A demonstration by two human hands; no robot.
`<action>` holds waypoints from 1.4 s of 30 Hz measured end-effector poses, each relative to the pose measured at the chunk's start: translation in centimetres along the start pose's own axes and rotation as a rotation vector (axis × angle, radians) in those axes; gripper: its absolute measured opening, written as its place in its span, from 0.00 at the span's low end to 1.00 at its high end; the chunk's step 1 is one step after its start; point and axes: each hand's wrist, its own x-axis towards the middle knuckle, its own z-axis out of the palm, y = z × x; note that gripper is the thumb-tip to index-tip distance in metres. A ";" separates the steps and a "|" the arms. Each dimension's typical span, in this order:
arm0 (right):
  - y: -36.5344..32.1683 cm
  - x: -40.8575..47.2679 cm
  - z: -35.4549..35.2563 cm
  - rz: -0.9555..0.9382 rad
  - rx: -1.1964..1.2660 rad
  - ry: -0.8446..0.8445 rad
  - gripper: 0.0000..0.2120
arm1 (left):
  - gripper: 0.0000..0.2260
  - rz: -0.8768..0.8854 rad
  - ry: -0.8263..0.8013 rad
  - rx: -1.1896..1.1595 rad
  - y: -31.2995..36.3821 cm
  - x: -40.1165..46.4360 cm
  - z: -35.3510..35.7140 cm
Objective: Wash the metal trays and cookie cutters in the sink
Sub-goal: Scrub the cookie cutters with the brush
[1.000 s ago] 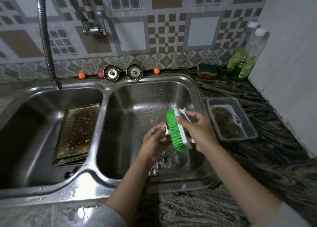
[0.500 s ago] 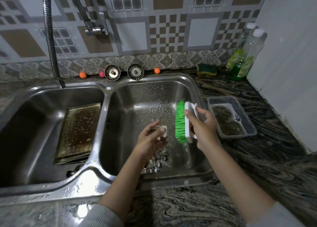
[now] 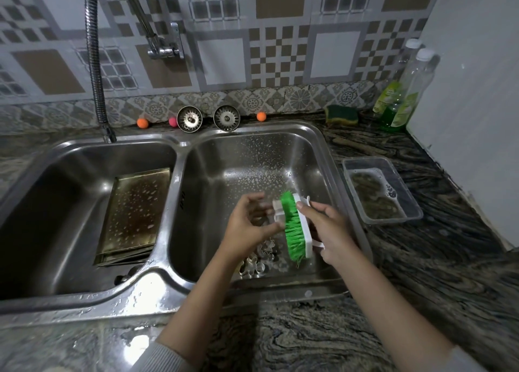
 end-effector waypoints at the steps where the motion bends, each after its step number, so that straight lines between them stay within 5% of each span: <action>1: 0.1 -0.1 0.2 0.033 0.038 -0.009 0.35 | 0.26 0.009 -0.002 -0.049 -0.1 -0.1 0.2; 8: 0.1 -0.4 0.4 0.013 0.094 -0.031 0.23 | 0.18 -0.167 0.052 -0.468 0.1 -0.6 1.4; 12: -0.7 -1.0 0.3 -0.127 -0.011 -0.043 0.19 | 0.11 -0.198 -0.023 -0.400 0.4 -0.4 1.3; 19: -1.0 2.2 0.4 -0.142 -0.028 0.185 0.22 | 0.13 -0.270 -0.166 -0.288 -0.9 -1.3 1.4; 25: -0.6 0.0 0.9 -0.128 -0.041 0.001 0.19 | 0.18 -0.334 -0.070 -0.434 -1.0 0.0 1.4; 33: -1.0 1.8 2.4 -0.372 -0.250 0.249 0.21 | 0.15 -0.369 -0.254 -0.375 -0.6 -0.5 0.4; 42: -1.1 -0.8 7.7 -0.458 -0.157 0.301 0.22 | 0.11 -0.370 -0.105 -0.344 1.8 -1.0 -2.2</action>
